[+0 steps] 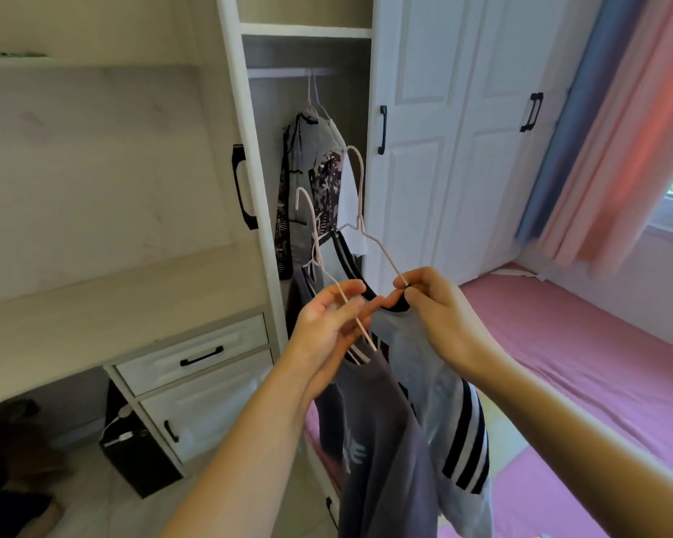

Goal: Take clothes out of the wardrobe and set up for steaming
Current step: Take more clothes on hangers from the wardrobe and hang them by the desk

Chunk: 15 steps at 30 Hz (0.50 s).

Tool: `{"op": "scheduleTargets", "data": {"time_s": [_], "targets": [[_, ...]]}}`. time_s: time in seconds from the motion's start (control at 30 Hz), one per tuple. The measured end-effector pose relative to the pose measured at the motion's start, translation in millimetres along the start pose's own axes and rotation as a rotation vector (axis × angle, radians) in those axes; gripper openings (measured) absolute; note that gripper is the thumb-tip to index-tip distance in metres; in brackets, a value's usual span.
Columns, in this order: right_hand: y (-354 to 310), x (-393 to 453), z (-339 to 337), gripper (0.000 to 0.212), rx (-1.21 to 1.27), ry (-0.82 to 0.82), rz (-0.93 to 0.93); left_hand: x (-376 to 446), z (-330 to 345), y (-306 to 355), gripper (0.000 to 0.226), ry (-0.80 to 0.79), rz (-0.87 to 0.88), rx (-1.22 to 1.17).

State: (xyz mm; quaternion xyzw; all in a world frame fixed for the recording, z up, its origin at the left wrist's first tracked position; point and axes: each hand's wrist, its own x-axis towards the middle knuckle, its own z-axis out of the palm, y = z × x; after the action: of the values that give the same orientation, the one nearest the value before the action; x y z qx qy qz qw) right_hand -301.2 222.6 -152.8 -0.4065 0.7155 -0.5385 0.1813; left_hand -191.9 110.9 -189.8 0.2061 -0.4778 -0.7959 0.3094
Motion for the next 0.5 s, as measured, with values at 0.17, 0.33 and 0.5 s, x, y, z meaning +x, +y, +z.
{"op": "scheduleTargets", "data": {"time_s": [0.17,0.33,0.5], "targets": [[-10.3,-55.8,17.9,0.02,-0.021,0.007,-0.021,-57.2,-17.2,1.9,0.039,-0.049,-0.019,-0.111],[-21.8,-117.8,34.8,0.018,-0.082,-0.019,-0.048,-119.5,-32.8,6.3,0.046,-0.052,-0.016,-0.108],[-31.3,-140.8,37.4,0.019,-0.081,-0.016,-0.086,-139.0,-39.0,11.3,0.039,-0.01,0.05,-0.088]]}}
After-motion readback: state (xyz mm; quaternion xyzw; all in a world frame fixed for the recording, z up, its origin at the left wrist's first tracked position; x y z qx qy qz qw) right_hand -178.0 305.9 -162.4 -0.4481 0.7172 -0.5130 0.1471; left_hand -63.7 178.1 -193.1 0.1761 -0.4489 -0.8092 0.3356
